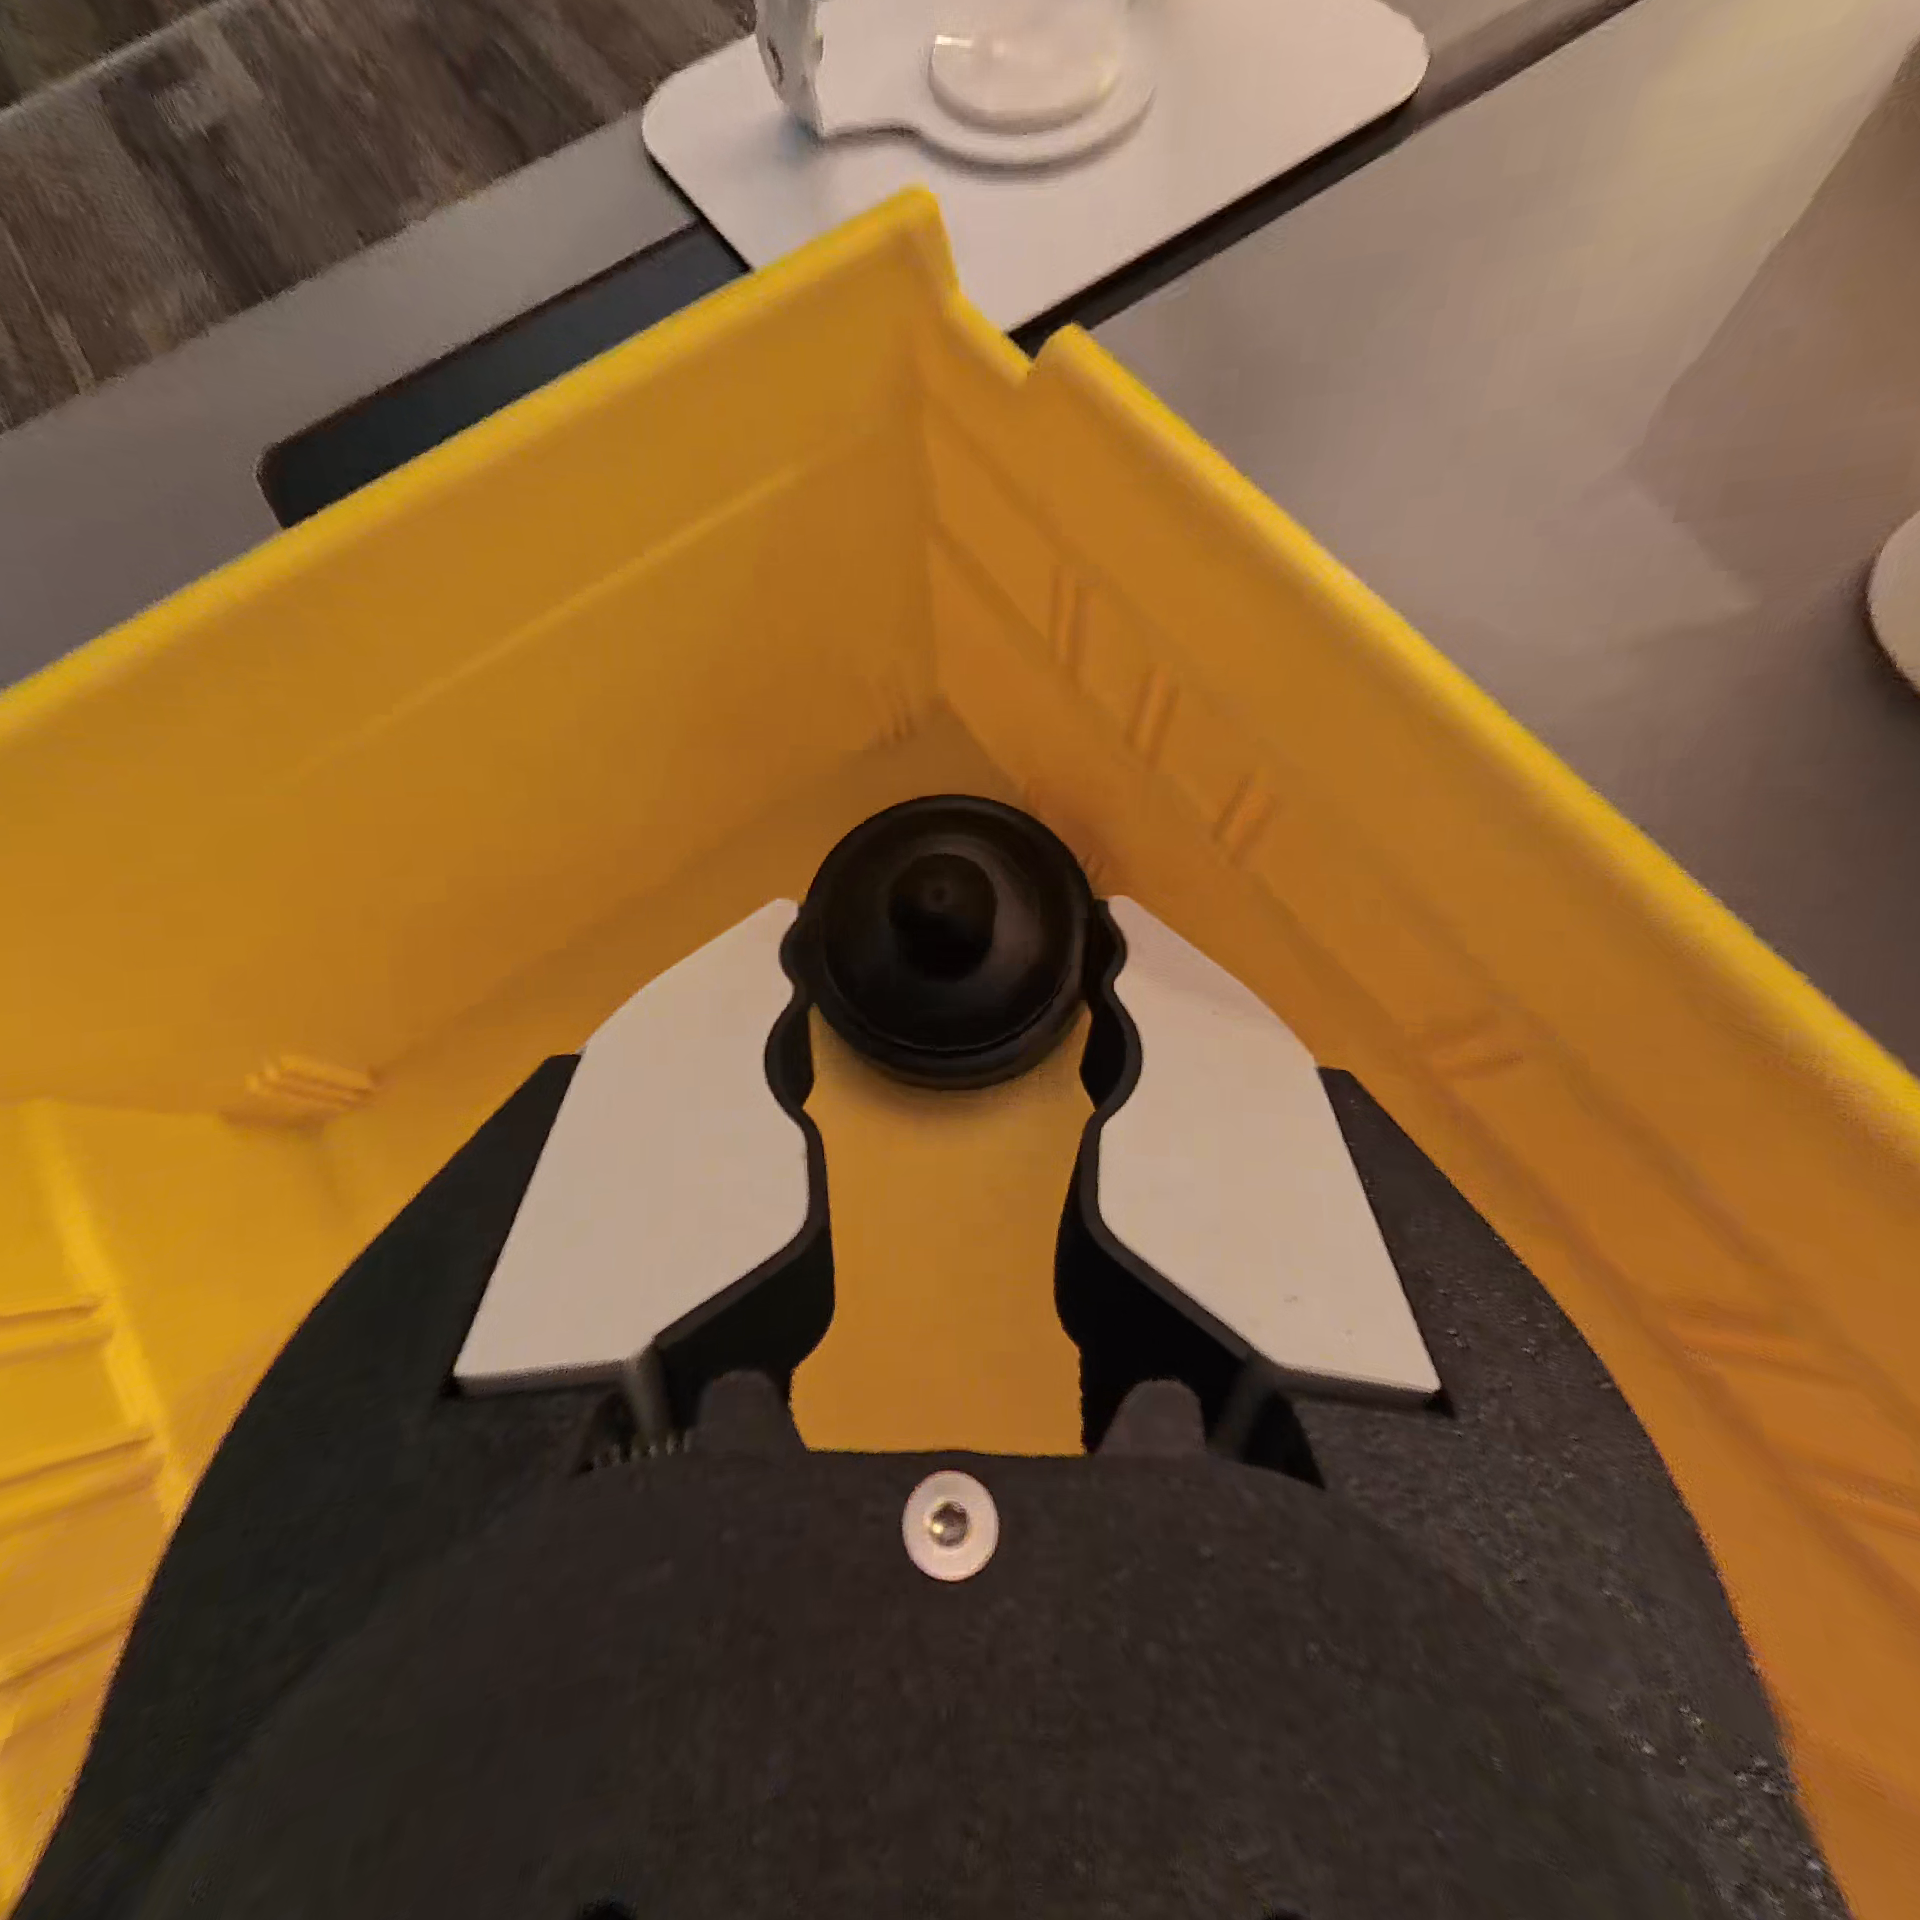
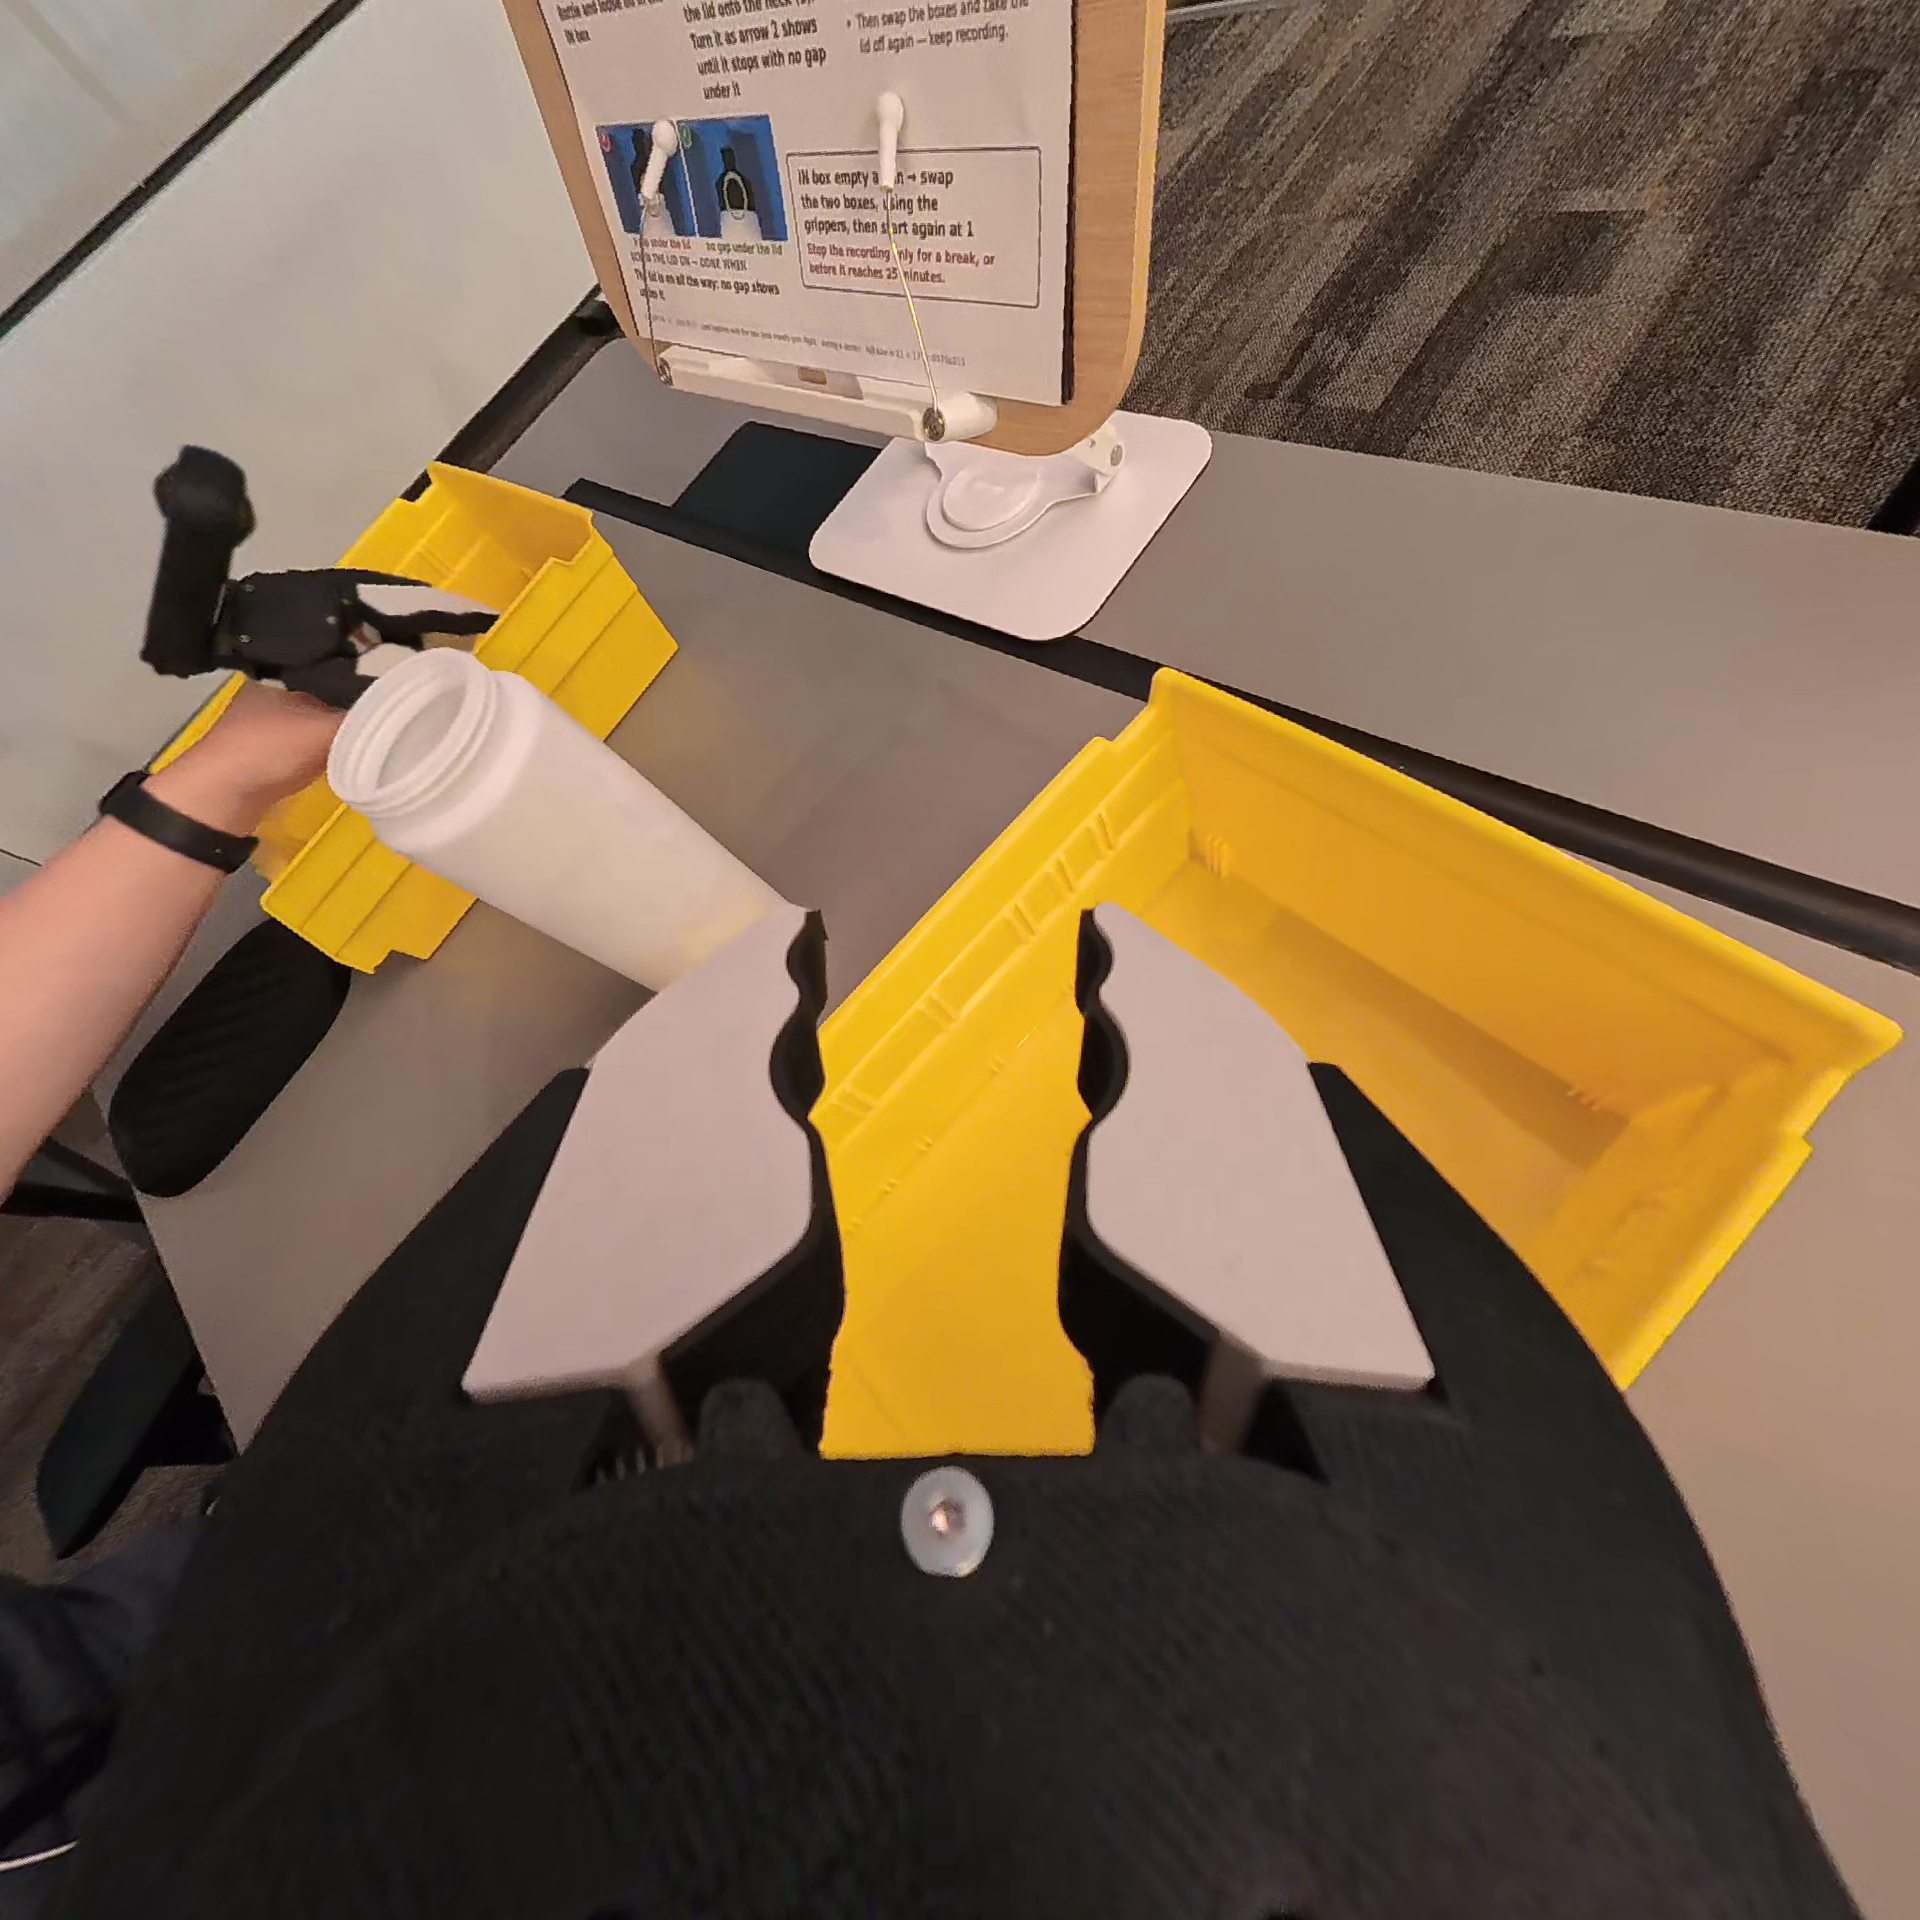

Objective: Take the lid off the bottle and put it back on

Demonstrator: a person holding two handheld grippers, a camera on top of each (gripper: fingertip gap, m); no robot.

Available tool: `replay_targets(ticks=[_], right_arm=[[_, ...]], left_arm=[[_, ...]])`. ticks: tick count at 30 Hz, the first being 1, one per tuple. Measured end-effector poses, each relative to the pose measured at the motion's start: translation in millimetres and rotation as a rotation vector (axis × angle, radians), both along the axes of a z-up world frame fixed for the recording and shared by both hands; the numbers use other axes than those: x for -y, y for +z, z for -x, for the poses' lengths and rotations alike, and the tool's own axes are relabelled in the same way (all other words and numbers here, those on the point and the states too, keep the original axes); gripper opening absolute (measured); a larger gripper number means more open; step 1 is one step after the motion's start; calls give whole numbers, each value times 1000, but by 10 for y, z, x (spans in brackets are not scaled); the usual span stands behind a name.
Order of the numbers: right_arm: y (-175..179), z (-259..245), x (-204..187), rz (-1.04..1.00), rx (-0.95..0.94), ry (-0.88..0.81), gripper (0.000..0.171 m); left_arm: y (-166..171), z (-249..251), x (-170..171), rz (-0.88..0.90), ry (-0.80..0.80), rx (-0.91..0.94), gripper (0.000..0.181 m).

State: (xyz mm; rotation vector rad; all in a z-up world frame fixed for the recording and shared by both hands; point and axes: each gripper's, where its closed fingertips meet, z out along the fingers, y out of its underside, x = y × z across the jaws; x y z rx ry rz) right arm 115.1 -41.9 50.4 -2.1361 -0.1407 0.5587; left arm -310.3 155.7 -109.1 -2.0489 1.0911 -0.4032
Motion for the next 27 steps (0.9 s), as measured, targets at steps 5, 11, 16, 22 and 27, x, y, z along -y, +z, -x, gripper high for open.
replay_targets(ticks=[5,11,16,22,27], right_arm=[[-32,-13,-16,13,-2,2,47],[-84,-10,-23,37,3,9,47],[-110,1,-10,49,13,15,47],[-104,2,-11,48,19,14,47],[98,8,-22,-38,55,-15,47]], left_arm=[[-179,6,-25,50,-14,-4,82],[-372,31,-48,57,-25,-74,88],[-424,-31,-34,125,-14,-62,69],[-207,112,-80,71,45,-85,69],[673,134,-5,-143,69,119,69]])
